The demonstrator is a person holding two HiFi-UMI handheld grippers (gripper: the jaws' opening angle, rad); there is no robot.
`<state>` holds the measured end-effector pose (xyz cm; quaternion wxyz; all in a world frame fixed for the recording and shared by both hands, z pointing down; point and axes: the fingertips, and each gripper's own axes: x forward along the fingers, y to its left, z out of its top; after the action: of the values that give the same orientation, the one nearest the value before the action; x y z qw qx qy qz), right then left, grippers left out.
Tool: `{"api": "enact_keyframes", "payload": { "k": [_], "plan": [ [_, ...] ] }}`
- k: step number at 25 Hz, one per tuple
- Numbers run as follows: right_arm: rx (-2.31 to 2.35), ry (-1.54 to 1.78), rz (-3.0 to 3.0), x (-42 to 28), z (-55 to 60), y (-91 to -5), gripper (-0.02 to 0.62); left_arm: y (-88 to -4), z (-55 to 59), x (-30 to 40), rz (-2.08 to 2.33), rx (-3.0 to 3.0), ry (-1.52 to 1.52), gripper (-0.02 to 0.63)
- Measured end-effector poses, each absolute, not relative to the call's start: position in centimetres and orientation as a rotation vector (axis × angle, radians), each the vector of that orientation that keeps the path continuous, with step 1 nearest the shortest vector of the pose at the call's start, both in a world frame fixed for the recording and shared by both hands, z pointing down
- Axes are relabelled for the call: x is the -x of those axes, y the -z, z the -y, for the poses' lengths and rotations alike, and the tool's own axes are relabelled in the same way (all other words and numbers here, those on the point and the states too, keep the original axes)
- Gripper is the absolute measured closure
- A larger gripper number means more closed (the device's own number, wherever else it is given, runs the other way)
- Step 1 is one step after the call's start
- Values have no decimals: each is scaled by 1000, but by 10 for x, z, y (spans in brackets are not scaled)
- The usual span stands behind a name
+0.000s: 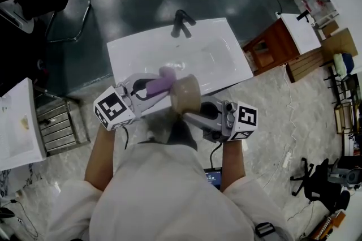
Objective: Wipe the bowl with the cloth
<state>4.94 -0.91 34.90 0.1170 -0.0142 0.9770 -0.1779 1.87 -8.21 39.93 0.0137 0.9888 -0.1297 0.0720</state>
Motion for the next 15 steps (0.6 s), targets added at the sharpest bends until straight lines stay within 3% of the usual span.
{"api": "enact_keyframes", "payload": {
  "k": [15],
  "plan": [
    [563, 509, -2775, -60, 75, -349, 575, -401, 51, -45, 281, -3066, -150, 491]
  ]
}}
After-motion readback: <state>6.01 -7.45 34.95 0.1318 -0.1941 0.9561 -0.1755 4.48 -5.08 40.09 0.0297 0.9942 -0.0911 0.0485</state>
